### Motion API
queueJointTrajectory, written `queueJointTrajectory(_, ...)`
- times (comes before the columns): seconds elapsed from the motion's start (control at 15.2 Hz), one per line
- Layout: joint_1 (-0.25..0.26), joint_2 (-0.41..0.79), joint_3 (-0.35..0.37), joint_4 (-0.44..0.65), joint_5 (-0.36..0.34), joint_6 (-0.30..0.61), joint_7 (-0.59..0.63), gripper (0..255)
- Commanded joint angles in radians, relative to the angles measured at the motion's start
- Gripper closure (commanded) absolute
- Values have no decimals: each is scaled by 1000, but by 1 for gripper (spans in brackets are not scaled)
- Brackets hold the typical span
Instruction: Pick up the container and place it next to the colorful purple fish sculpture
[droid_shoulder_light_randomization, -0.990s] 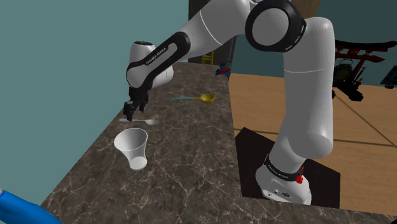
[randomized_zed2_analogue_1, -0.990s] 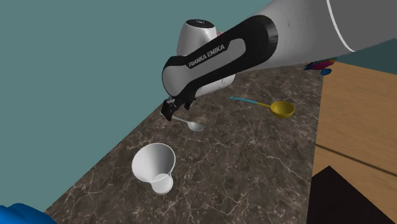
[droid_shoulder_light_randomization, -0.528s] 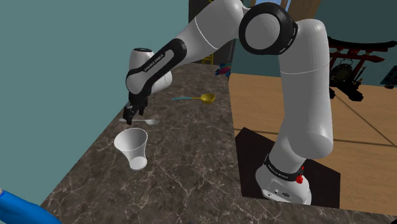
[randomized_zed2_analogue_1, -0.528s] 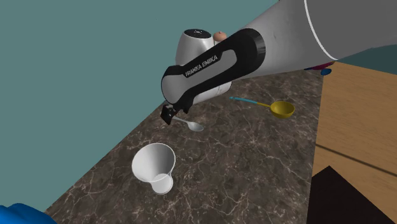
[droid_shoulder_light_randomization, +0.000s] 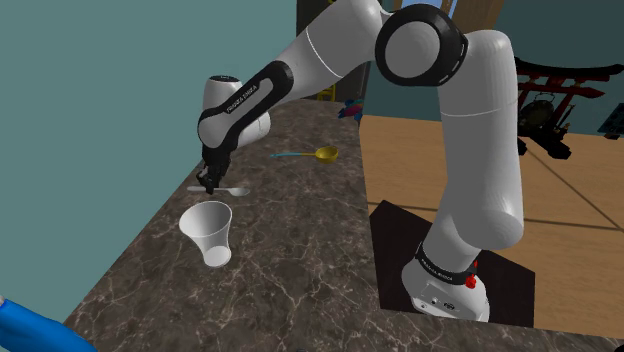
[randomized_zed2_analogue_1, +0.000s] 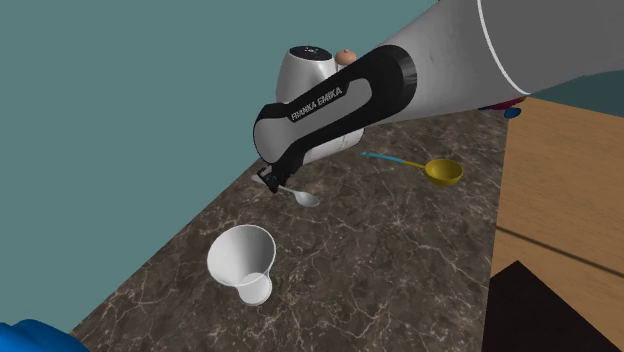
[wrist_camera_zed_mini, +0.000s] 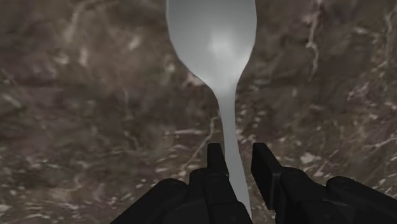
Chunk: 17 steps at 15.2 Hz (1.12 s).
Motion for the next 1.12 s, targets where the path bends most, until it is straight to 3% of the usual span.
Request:
queueJointTrajectory(0.0,0,0,0,0,0,0,0,255)
queueJointTrajectory(0.33,0,0,0,0,0,0,0,255)
queueJointTrajectory(1.06,2,-86,-7,33,-15,-118,24,255)
